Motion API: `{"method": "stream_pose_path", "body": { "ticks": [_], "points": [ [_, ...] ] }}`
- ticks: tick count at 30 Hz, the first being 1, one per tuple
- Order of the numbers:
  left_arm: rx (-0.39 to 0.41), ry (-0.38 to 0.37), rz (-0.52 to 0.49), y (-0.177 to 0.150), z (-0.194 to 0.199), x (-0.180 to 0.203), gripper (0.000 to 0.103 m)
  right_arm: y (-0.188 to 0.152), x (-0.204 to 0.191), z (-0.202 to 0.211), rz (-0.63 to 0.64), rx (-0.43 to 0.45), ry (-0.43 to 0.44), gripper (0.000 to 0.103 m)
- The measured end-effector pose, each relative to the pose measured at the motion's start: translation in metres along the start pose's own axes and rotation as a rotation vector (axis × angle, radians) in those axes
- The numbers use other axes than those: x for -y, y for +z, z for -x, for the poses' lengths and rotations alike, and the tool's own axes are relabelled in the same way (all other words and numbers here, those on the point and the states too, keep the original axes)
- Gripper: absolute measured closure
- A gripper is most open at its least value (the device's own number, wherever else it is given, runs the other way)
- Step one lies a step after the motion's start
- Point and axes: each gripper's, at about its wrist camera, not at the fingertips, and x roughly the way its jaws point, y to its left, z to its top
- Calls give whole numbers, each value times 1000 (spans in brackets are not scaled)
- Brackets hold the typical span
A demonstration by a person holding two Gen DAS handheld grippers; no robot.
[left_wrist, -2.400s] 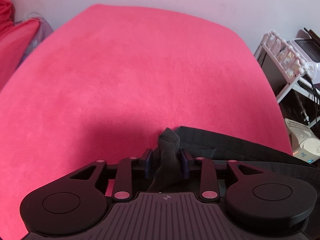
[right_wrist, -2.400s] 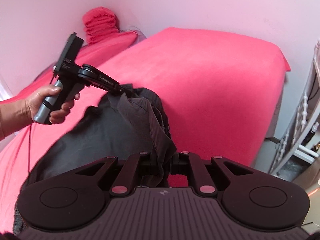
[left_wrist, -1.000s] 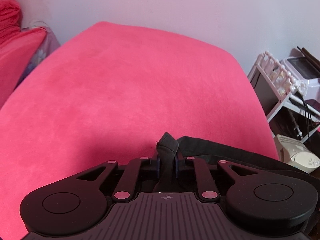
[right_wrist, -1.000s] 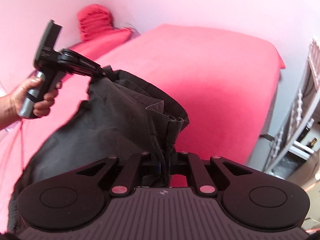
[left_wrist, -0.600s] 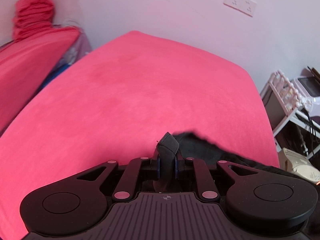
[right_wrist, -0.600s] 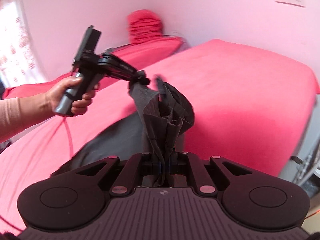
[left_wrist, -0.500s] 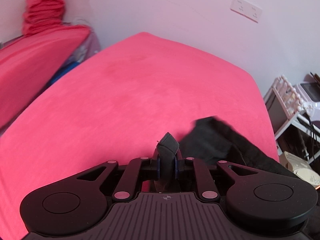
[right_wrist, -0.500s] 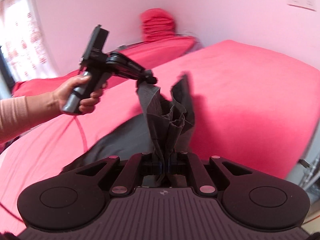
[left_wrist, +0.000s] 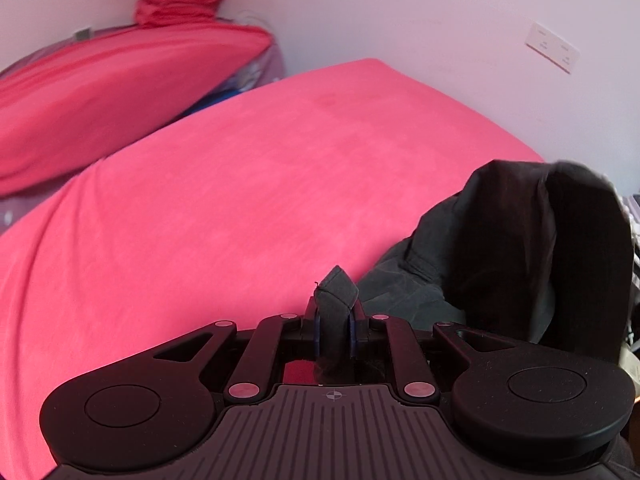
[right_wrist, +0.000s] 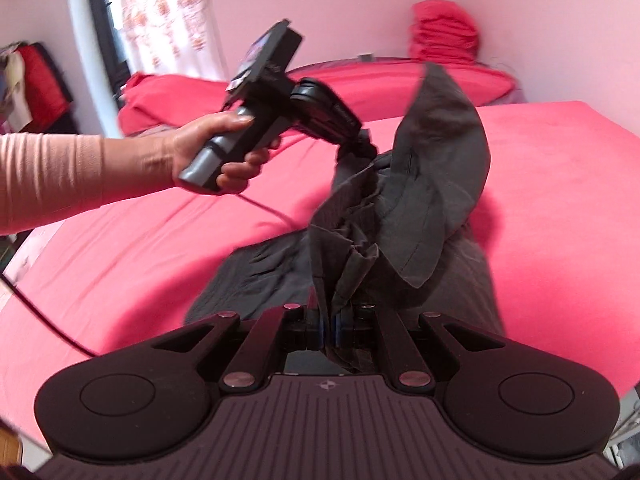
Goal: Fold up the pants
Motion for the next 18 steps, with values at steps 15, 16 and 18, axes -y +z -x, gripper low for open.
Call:
{"method": "stream_pose_path", "body": {
  "ticks": [15,16,18],
  "points": [
    [-55,122,165,-52,40,-49,0,-25,-39,-25,152,-126,45,93],
    [-56,131,167,-54,47,-49,0,-23,-40,-25,158,-127,47,93],
    [-65,153,172,-60,62,-49,0,-27,-43,-19,165,-120,55,93]
  ]
}}
